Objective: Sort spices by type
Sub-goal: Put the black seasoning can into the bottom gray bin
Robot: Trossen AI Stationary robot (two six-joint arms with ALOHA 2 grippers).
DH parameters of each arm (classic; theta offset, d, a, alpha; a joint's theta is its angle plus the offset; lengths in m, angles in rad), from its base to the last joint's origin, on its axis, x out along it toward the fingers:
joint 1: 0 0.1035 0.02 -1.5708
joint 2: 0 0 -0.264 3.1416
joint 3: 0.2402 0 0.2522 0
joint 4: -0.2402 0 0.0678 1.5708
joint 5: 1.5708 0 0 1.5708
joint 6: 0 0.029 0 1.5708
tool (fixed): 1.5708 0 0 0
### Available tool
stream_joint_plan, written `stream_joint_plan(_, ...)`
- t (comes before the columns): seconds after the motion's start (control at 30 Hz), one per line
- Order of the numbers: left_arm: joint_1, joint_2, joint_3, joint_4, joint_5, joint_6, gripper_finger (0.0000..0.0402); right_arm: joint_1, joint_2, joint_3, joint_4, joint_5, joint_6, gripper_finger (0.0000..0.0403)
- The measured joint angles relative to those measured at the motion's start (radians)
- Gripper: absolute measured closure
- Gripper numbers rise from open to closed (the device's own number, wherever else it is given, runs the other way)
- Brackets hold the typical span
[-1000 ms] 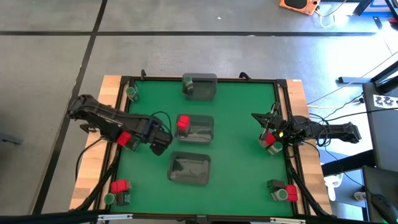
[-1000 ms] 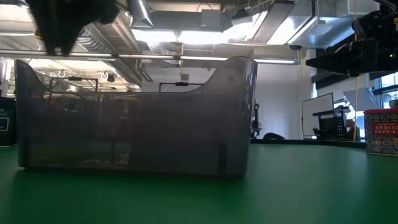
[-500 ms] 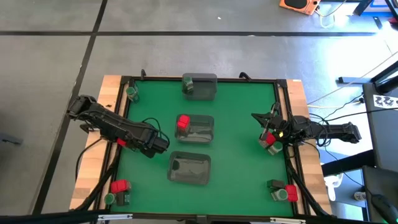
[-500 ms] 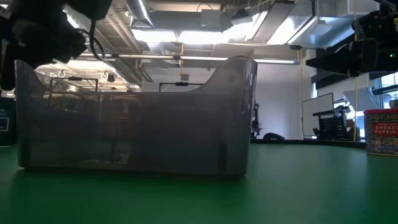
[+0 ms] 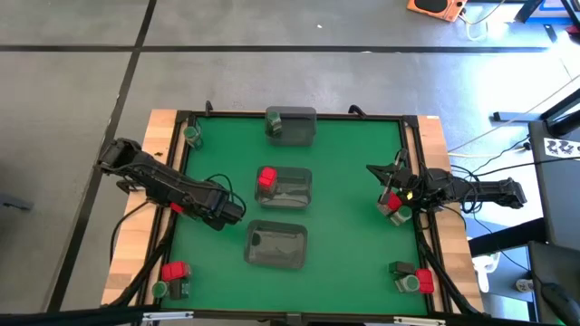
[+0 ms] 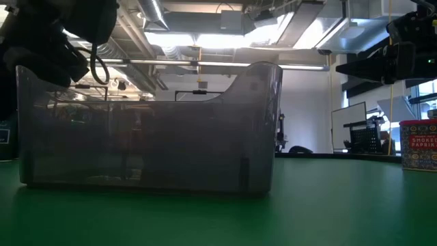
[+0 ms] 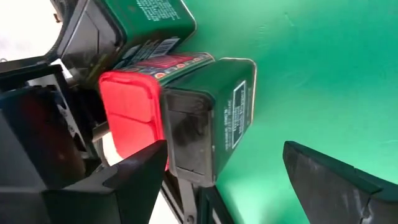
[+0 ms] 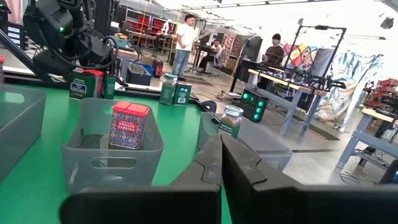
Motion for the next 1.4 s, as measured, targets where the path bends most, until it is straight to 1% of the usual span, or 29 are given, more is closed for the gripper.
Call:
stream_joint_plan(0.13, 0.000, 0.000, -0.001, 0.027, -0.004, 0.017, 0.0086, 0.000, 0.000, 0.000, 0.000, 0.000, 0.000, 0.0397)
stream_joint_plan(0.3, 0.000, 0.000, -0.001, 0.008, -0.023, 0.018, 0.0086, 0.000, 0.000, 0.000, 0.000, 0.000, 0.000, 0.0397)
stream_joint_plan(0.67, 0.000, -0.001, 0.001, 0.065, -0.008, 0.051, 0.0086, 0.000, 0.000, 0.000, 0.000, 0.000, -0.001, 0.0397)
stream_joint_plan(0.83, -0.002, 0.000, 0.047, 0.079, 0.036, 0.076, 0.0086, 0.000, 0.000, 0.000, 0.000, 0.000, -0.001, 0.0397)
stream_joint_plan(0.9, -0.002, 0.000, 0.070, 0.088, 0.035, 0.083, 0.0086, 0.000, 0.000, 0.000, 0.000, 0.000, -0.002, 0.0397)
stream_joint_plan(1.03, -0.002, 0.000, 0.090, 0.057, 0.024, 0.082, 0.0086, 0.000, 0.000, 0.000, 0.000, 0.000, -0.006, 0.0397)
stream_joint_plan(1.23, -0.007, 0.000, 0.092, -0.051, 0.009, 0.049, 0.0086, 0.000, 0.000, 0.000, 0.000, 0.000, -0.006, 0.0397)
stream_joint_plan(1.3, -0.006, 0.000, 0.081, -0.019, 0.005, 0.048, 0.0086, 0.000, 0.000, 0.000, 0.000, 0.000, -0.006, 0.0397)
stream_joint_plan(1.4, -0.006, 0.001, 0.060, 0.071, 0.005, 0.066, 0.0086, 0.000, 0.000, 0.000, -0.001, 0.000, -0.005, 0.0397)
